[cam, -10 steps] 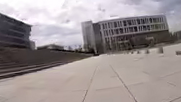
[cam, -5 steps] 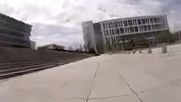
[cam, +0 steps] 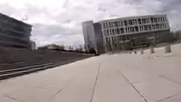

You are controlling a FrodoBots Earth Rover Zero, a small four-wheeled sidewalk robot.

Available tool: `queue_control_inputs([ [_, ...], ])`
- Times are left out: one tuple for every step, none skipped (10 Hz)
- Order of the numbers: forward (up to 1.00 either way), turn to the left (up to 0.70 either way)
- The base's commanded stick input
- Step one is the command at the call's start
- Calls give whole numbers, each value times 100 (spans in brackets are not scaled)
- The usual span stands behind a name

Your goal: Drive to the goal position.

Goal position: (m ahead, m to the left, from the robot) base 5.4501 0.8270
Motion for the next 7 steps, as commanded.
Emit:
queue_control_inputs([
  [70, 0],
  [70, -22],
  [70, -33],
  [70, -17],
  [70, -1],
  [70, 0],
  [70, 0],
])
